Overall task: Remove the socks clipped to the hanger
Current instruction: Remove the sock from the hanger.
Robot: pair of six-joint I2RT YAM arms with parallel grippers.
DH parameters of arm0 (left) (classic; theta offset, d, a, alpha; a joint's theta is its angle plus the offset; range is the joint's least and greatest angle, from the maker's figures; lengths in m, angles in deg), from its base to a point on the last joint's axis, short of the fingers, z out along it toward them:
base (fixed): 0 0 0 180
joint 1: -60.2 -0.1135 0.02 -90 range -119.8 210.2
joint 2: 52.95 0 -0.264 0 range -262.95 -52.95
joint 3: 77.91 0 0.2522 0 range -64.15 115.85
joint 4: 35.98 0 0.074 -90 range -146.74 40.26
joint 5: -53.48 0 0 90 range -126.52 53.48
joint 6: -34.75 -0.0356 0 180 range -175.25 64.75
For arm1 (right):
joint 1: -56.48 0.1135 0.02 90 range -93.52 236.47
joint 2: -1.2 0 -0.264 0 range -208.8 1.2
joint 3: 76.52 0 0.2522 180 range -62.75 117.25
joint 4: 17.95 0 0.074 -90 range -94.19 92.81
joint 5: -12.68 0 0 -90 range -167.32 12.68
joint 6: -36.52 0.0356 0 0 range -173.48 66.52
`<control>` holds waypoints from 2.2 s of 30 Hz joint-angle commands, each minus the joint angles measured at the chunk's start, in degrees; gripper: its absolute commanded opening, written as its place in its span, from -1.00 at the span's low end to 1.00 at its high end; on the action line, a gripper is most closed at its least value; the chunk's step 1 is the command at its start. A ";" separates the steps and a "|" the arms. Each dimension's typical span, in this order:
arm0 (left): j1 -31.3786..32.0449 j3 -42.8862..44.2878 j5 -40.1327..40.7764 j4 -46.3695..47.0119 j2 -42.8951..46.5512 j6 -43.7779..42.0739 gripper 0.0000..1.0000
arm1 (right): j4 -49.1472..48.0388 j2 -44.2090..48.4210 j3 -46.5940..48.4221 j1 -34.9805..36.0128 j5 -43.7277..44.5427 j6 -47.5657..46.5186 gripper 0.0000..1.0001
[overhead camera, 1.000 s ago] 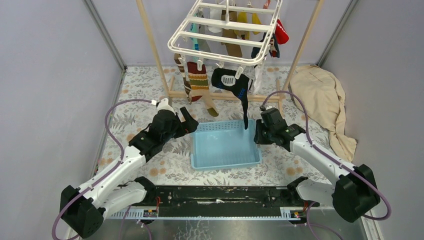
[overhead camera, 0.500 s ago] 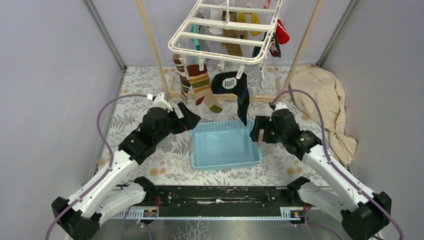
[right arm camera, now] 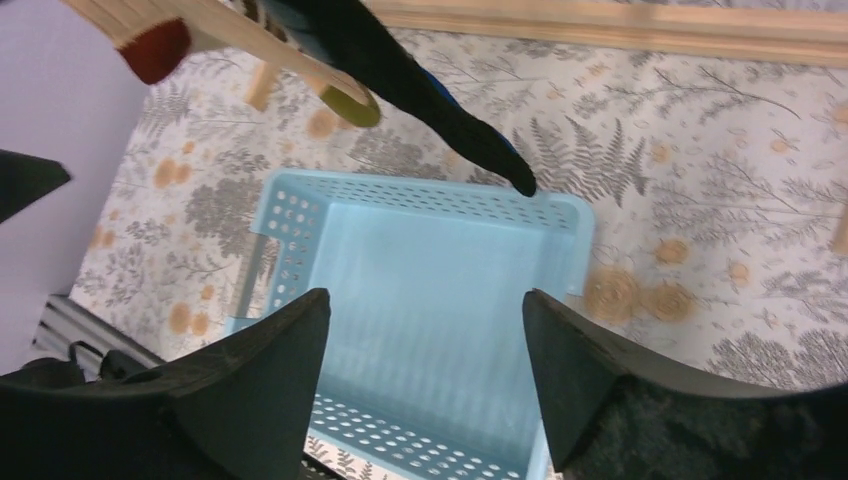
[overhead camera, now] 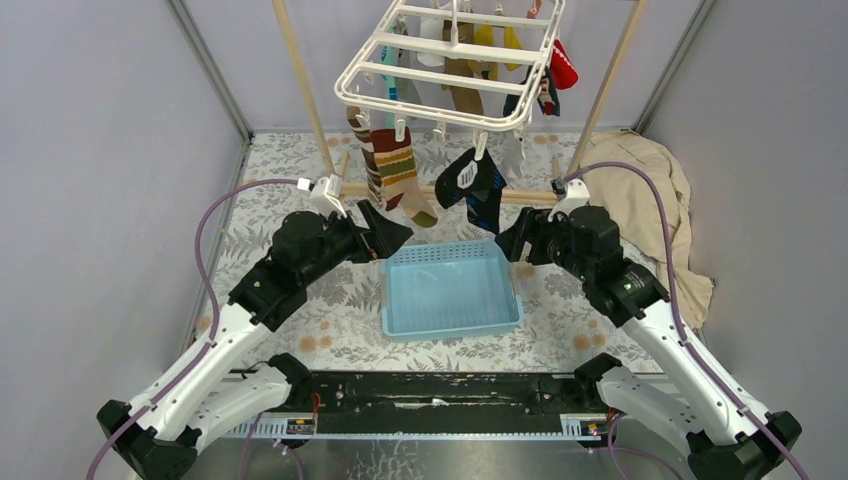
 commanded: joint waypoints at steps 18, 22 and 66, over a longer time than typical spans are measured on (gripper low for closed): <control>1.19 -1.57 -1.98 6.83 -0.30 -1.10 0.97 | -43.35 -9.53 -13.31 0.15 -1.54 -12.09 0.48; 1.21 -1.79 -2.31 6.84 -0.67 -1.10 0.97 | -45.79 -14.18 -11.88 0.14 -1.62 -12.57 0.36; 7.23 -16.92 -8.81 36.83 -3.09 -0.50 0.98 | -45.42 -5.03 -12.30 0.10 -39.94 24.52 -0.99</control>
